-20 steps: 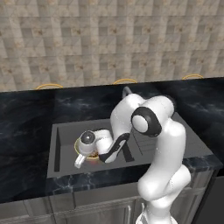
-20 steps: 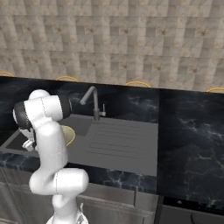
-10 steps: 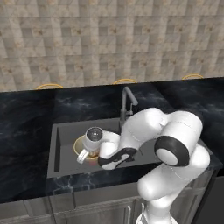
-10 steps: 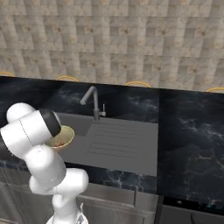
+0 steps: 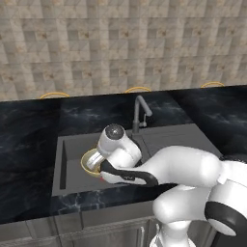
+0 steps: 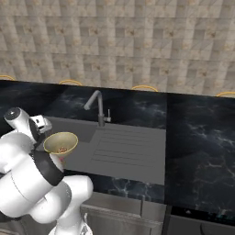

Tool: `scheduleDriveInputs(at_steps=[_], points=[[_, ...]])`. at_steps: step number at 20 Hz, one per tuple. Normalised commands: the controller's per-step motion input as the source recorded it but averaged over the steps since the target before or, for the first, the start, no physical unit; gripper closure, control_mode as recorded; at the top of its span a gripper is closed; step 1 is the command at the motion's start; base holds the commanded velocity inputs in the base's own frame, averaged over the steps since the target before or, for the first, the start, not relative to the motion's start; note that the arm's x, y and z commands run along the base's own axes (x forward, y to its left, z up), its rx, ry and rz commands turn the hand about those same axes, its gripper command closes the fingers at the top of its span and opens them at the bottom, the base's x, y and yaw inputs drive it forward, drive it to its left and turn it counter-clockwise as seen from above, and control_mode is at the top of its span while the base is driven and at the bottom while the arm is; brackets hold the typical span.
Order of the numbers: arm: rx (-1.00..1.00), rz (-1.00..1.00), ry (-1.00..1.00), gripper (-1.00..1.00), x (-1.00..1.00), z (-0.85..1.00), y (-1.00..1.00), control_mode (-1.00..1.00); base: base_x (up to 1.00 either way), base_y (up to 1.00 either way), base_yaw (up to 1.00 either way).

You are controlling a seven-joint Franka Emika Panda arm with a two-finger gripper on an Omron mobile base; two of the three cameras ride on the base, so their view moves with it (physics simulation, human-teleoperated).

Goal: Pick the mushroom from the cabinet and place it in the bowl. Then pick the bowl and place it in the sink. Then turn on the sink facuet.

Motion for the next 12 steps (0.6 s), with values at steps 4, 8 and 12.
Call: scheduleDriveInputs(at_steps=[4, 8, 12], points=[[0.07, -0.16, 0.1, -1.0, -0.27, 1.0, 0.0, -1.0, 0.0, 0.0, 0.0], [0.03, -0.18, 0.03, -1.0, -0.36, 1.0, 0.0, -1.0, 0.0, 0.0, 0.0], [0.04, -0.18, 0.01, -1.0, -0.39, 1.0, -0.02, -1.0, 0.0, 0.0, 0.0]])
